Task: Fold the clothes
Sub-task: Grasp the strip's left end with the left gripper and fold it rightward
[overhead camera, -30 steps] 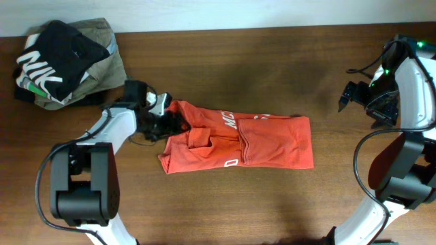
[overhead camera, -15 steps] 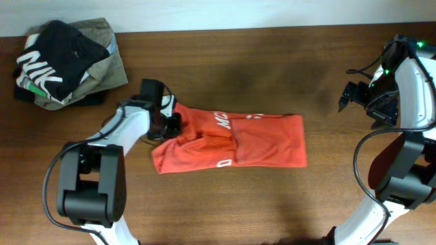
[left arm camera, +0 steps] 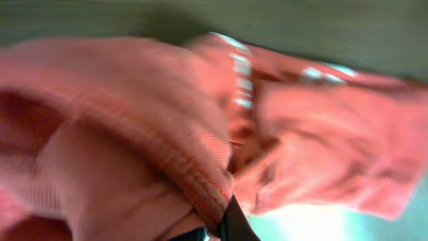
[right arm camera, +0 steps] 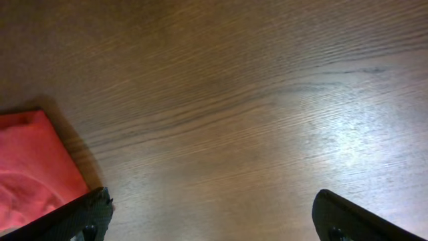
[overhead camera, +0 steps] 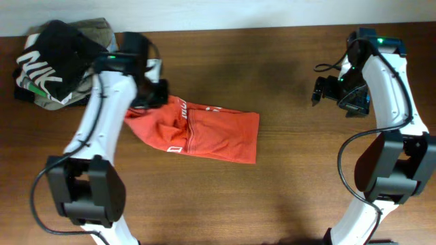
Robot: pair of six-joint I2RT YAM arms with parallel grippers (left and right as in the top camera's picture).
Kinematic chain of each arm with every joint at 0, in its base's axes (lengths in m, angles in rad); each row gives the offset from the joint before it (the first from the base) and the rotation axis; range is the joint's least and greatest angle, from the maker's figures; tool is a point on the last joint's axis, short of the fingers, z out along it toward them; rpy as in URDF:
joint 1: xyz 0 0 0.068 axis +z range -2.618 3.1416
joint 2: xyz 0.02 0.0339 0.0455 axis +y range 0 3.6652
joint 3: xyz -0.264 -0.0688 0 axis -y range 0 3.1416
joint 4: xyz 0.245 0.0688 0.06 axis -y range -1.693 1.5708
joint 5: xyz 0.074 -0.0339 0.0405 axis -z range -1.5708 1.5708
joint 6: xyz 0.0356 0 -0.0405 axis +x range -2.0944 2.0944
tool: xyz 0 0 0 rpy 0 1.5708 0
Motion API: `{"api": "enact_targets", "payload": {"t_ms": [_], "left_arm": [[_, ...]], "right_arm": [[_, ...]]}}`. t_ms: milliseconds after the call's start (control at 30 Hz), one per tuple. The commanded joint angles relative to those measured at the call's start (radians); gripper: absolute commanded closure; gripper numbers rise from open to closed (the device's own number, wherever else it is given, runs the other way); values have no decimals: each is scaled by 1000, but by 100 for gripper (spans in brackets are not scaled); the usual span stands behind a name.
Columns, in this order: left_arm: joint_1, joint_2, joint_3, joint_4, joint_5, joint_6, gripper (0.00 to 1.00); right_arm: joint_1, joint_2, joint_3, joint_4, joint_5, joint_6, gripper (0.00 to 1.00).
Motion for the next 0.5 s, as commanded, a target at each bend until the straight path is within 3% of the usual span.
{"api": "enact_targets", "payload": {"t_ms": [0,67,300,467], "left_arm": [[-134,-11,11,-7,51,-23,99],[-277,-4,11,29,48,-67,99],[-419,126,11,52,50,-132,99],[-469,209,11,152,127,-136,99]], "right_arm": [[19,46,-7,5,-26,7,1],[18,60,-7,15,-55,7,1],[18,60,-7,15,-55,6,1],[18,61,-7,18,-55,6,1]]}}
